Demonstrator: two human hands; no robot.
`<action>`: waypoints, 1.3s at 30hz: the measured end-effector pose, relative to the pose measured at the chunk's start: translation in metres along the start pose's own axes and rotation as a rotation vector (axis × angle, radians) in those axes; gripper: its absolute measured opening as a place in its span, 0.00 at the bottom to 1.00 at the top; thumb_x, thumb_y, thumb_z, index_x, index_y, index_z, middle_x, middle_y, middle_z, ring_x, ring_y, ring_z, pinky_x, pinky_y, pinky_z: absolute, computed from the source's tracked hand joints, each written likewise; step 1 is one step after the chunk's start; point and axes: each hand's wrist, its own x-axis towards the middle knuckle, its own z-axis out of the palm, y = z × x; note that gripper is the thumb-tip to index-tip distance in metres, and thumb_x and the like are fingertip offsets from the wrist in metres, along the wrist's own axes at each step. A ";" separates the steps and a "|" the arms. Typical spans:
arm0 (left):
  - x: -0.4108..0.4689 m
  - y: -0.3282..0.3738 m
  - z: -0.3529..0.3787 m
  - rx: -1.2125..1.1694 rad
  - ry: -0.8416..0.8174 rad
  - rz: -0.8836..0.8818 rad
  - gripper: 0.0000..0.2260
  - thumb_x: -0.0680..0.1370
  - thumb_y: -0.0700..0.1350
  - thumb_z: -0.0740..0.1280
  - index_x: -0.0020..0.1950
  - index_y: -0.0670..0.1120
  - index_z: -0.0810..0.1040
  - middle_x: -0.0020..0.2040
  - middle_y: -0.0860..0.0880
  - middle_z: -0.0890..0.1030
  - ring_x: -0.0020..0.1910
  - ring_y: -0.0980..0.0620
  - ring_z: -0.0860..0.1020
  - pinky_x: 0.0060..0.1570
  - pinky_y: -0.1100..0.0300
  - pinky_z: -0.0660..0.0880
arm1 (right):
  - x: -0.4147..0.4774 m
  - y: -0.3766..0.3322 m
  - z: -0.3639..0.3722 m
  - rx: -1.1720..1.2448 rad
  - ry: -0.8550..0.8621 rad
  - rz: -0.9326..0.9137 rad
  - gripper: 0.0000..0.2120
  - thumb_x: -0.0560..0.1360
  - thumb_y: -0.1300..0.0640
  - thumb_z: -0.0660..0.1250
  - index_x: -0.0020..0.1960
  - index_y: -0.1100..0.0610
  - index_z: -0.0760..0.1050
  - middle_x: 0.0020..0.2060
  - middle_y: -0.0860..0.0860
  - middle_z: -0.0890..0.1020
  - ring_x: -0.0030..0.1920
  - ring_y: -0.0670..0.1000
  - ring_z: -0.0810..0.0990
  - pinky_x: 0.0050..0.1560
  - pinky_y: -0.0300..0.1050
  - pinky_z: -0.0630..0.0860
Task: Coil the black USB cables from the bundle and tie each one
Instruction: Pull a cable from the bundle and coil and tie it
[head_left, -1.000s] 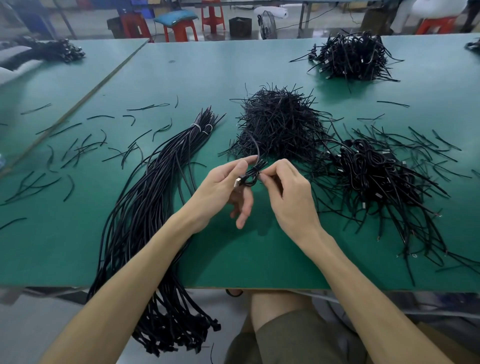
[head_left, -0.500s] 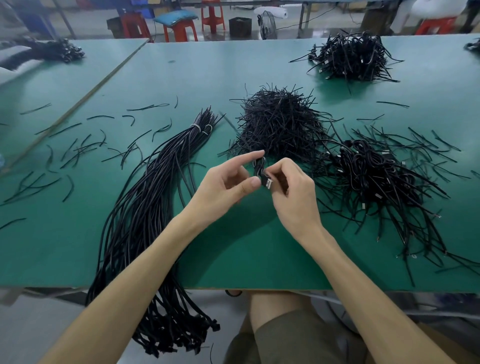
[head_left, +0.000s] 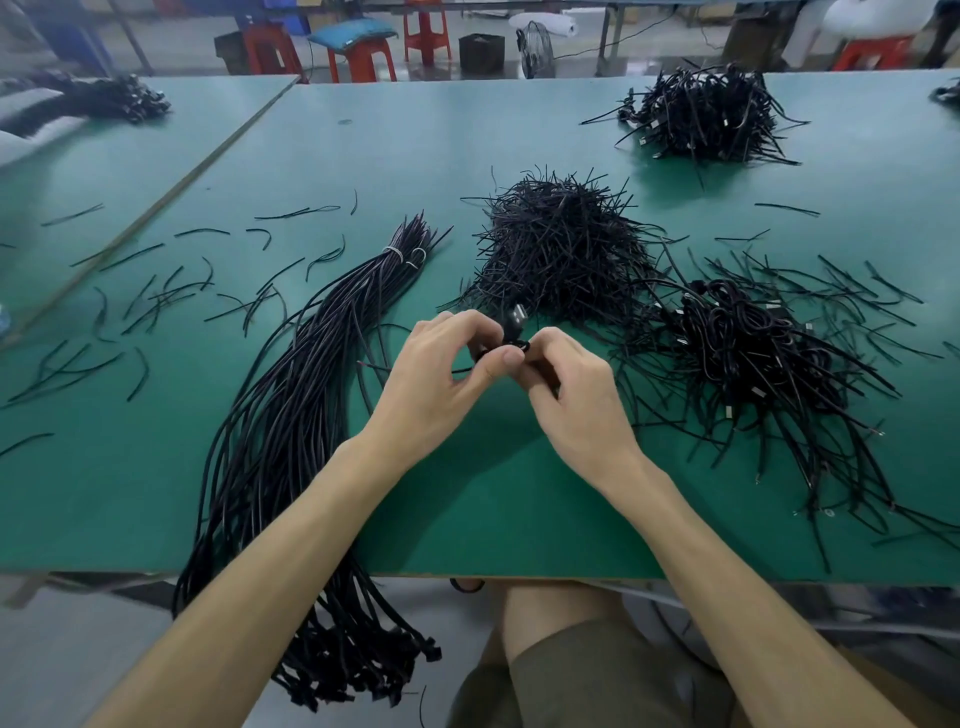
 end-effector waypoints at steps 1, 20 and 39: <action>0.000 0.000 0.000 0.001 0.019 -0.008 0.13 0.80 0.67 0.61 0.48 0.59 0.72 0.42 0.63 0.78 0.47 0.62 0.75 0.53 0.70 0.66 | 0.000 0.000 0.001 0.003 -0.012 -0.009 0.09 0.80 0.64 0.68 0.43 0.59 0.71 0.38 0.48 0.75 0.39 0.45 0.74 0.40 0.36 0.70; 0.005 0.004 -0.003 -0.624 -0.329 -0.395 0.13 0.87 0.40 0.58 0.69 0.40 0.75 0.38 0.43 0.85 0.28 0.44 0.81 0.34 0.54 0.74 | 0.000 0.001 -0.002 -0.024 0.071 0.009 0.07 0.81 0.64 0.67 0.44 0.62 0.74 0.40 0.50 0.77 0.41 0.48 0.75 0.44 0.35 0.70; 0.003 0.007 -0.007 -0.563 -0.520 -0.411 0.22 0.84 0.59 0.60 0.44 0.48 0.86 0.23 0.48 0.70 0.24 0.50 0.67 0.28 0.61 0.64 | 0.002 0.003 -0.004 0.063 0.112 0.094 0.08 0.79 0.69 0.64 0.42 0.63 0.71 0.36 0.52 0.77 0.38 0.47 0.73 0.41 0.35 0.68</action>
